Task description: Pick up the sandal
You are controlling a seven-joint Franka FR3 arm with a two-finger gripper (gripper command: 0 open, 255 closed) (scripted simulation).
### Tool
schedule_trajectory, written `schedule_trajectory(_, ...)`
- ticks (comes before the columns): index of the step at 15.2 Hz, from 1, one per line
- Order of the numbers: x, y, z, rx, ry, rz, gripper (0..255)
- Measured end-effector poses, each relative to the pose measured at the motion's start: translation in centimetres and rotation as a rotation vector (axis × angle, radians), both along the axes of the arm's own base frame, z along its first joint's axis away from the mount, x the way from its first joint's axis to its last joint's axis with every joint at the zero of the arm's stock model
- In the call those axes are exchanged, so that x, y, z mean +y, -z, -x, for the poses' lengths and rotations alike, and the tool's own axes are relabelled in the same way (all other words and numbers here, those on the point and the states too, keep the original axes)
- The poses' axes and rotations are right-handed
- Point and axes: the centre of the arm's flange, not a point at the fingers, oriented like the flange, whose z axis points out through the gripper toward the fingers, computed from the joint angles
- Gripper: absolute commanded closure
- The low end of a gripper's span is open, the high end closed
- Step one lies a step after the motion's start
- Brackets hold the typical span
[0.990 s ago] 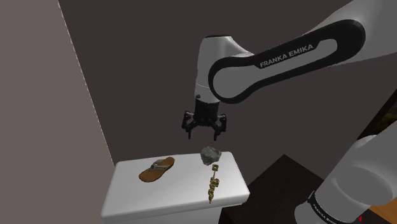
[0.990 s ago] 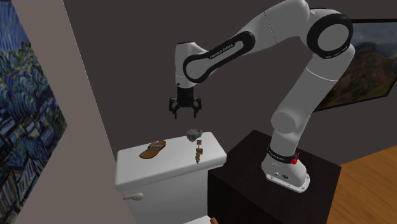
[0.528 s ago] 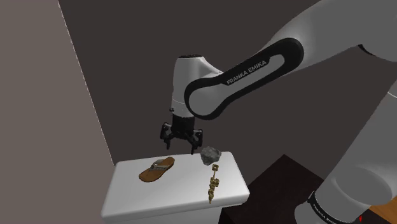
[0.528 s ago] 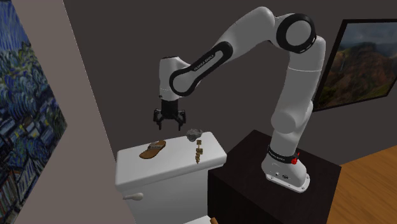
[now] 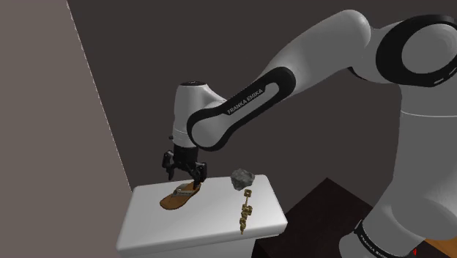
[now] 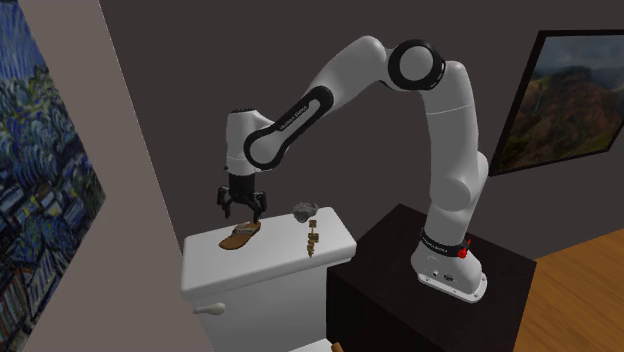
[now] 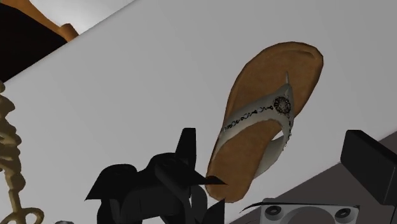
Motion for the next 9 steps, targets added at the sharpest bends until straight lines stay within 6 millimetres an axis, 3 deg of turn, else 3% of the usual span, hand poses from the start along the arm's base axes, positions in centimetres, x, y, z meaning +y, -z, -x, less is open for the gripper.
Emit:
schedule_trajectory(7, 0.3, 3.9, -0.3, 0.003, 0.013, -0.003, 0)
schedule_trajectory(8, 0.3, 4.1, -0.3, 0.003, 0.013, -0.003, 255)
schedule_trajectory(9, 0.2, 4.2, -0.3, 0.003, 0.013, -0.003, 255)
